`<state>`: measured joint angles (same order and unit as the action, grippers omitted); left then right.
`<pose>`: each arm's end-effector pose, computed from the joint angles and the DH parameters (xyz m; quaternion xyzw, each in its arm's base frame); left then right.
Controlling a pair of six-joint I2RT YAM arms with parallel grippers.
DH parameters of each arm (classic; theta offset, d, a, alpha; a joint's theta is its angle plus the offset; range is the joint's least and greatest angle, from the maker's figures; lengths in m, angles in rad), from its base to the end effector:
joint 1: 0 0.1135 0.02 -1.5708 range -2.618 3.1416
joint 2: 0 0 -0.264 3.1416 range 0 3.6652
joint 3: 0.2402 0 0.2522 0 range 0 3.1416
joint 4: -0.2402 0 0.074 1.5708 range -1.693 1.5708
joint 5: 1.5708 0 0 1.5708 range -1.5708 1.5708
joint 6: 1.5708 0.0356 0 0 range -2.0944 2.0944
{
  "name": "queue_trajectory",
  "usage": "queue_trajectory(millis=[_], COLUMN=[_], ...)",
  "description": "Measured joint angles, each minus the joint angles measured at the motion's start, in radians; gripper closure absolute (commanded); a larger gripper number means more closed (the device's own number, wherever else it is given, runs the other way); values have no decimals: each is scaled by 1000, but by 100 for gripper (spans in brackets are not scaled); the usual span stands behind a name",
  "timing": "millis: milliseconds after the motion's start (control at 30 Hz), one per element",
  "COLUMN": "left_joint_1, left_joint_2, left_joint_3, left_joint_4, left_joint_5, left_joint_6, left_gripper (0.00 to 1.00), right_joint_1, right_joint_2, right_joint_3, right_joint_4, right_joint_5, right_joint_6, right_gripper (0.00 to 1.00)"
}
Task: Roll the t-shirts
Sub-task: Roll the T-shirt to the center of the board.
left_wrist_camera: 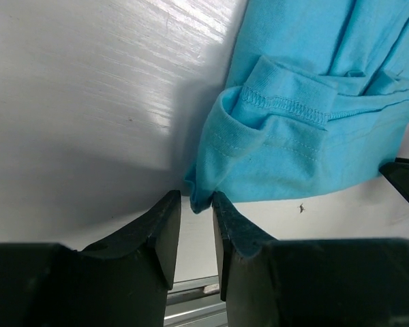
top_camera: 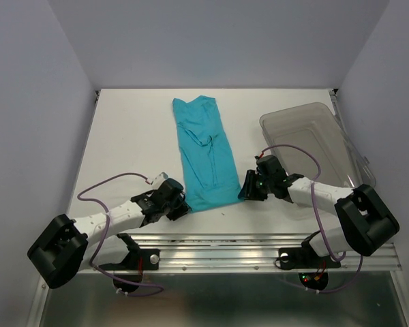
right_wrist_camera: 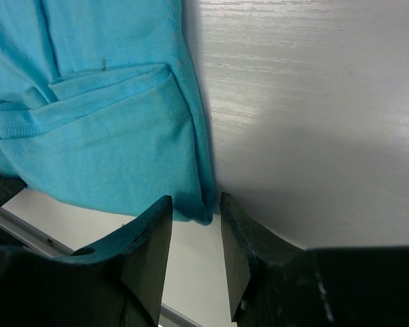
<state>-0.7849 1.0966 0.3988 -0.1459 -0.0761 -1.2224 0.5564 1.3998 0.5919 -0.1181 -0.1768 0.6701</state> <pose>0.1423 -0.1384 0.1551 -0.2159 0.9088 -0.2806 0.2209 0.2118 0.1391 0.1509 0.0258 0.9448 0.2501 0.2099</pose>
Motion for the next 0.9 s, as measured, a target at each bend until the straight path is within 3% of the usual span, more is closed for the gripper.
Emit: queue_trajectory(millis=[267,433,600,900], left_joint_1=[-10,-12,-12,-12], left_joint_2=[34,38,39,39], left_joint_3=[0,0,0,0], left_joint_4=[19,24,28,28], left_joint_5=[5,6,7,8], left_joint_6=[-10,-10,-10,-10], left_gripper=[100,100,100,100], right_joint_1=[0,0,0,0], right_joint_2=[1,9,10,6], right_joint_3=[-5,-5,-6,-17], right_joint_4=[3,5,18,47], right_joint_5=[-19,-34,-41,-51], right_joint_6=[0,0,0,1], right_gripper=[74,75,55,55])
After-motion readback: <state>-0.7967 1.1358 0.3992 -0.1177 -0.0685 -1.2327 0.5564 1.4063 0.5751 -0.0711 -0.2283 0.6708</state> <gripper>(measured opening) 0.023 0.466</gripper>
